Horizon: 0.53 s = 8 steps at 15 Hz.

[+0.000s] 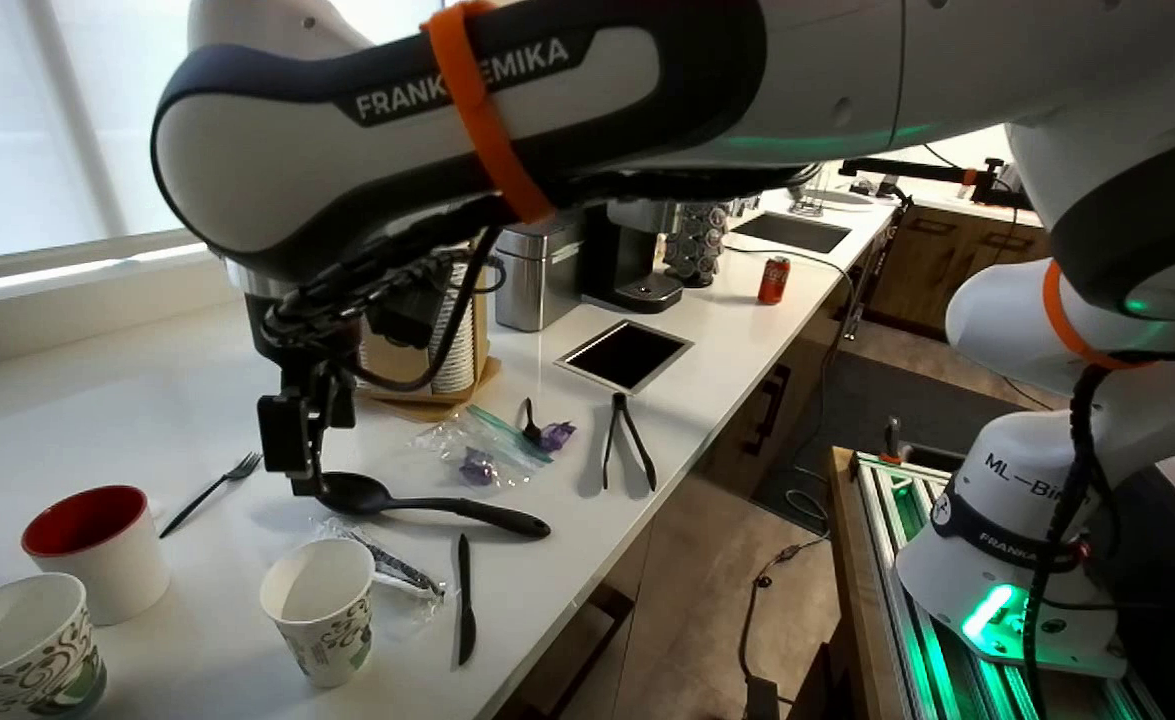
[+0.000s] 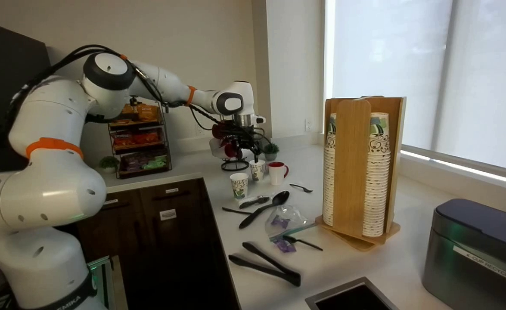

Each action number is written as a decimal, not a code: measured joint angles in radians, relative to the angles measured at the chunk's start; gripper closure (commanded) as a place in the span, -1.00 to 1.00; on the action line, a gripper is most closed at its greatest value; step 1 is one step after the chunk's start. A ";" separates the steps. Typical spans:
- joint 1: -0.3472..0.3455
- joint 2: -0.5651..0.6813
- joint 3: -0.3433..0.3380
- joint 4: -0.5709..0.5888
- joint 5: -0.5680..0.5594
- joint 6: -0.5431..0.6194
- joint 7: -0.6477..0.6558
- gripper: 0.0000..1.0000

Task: Place the coffee cup on the right upright.

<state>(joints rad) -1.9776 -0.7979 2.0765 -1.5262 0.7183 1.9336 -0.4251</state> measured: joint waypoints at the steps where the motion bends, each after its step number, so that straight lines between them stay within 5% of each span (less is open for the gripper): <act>1: 0.022 0.008 -0.032 -0.003 -0.025 -0.015 0.020 -1.00; 8: 0.222 0.068 -0.291 -0.172 -0.229 -0.046 0.197 -1.00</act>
<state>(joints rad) -1.7556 -0.7294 1.7857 -1.6983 0.4893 1.8876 -0.2283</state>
